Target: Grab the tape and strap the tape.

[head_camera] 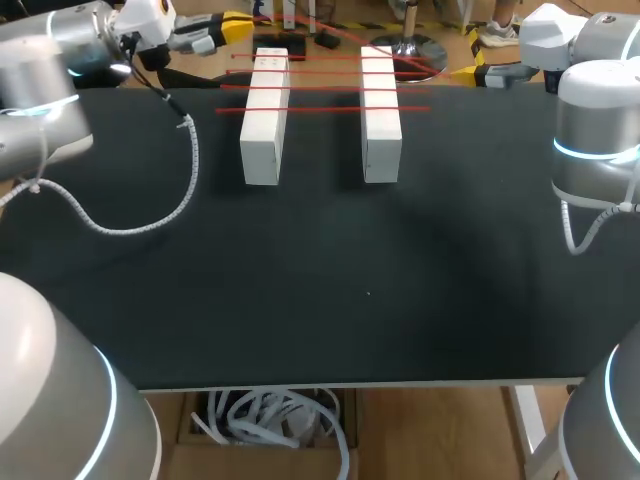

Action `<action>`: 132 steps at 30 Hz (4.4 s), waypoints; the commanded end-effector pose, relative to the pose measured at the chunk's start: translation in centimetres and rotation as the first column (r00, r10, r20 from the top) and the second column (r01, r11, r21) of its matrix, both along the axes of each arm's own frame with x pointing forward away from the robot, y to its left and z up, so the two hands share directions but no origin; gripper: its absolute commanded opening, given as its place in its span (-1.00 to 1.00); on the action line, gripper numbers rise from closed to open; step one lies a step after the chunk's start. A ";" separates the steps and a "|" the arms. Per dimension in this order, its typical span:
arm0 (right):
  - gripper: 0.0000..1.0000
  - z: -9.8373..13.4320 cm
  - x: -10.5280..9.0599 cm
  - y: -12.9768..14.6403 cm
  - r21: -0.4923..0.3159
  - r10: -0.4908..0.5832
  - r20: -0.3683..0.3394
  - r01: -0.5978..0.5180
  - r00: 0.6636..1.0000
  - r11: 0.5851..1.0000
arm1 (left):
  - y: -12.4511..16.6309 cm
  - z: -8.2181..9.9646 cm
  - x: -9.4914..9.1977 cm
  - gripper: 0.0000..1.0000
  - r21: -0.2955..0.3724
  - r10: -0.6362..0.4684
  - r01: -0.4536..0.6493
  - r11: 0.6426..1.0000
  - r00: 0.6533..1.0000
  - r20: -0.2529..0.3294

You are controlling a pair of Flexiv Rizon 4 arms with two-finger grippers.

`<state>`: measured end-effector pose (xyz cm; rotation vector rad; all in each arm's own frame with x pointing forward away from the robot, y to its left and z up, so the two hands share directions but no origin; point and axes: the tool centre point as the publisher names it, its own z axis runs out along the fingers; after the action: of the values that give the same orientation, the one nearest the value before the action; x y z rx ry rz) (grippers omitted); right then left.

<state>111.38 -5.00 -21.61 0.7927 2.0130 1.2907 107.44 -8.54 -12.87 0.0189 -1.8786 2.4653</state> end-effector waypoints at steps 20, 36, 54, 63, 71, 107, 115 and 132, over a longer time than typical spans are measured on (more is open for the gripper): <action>1.00 0.0 0.0 0.0 0.000 0.000 0.000 0.000 1.000 1.000 | -1.3 1.1 1.1 -1.00 -0.060 0.010 -0.010 0.998 1.000 -0.004; 1.00 0.0 0.0 0.0 0.000 0.000 0.000 0.000 1.000 1.000 | -2.4 1.6 0.8 -1.00 -0.067 0.005 -0.006 0.998 1.000 -0.013; 1.00 0.0 0.0 0.0 0.000 0.000 0.000 0.000 1.000 1.000 | -4.0 1.7 0.5 -1.00 -0.098 0.025 -0.026 0.995 1.000 -0.005; 1.00 0.0 0.0 0.0 0.000 0.000 0.000 0.000 1.000 1.000 | -4.1 1.6 0.5 -1.00 -0.096 0.034 -0.034 0.995 0.999 -0.007; 1.00 0.0 0.0 0.0 0.000 0.000 0.000 0.000 1.000 1.000 | -4.1 1.6 0.7 -1.00 -0.094 0.033 -0.033 0.995 0.999 -0.006; 1.00 0.0 0.0 0.0 0.000 0.000 0.000 0.000 1.000 1.000 | -3.9 1.6 0.3 -1.00 -0.080 -0.019 0.019 0.997 1.000 0.002; 1.00 0.0 0.0 0.0 0.000 0.000 0.000 0.000 1.000 1.000 | -3.9 1.6 0.3 -1.00 -0.081 -0.021 0.021 0.996 1.000 0.003; 1.00 2.2 -2.9 1.8 0.225 -0.134 -0.370 0.229 0.919 0.947 | -3.9 1.6 0.3 -1.00 -0.081 -0.021 0.021 0.996 1.000 0.003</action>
<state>109.65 -3.32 -20.53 1.2375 1.9068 1.4485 107.60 -12.45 -11.22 -0.0028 -1.7713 2.5269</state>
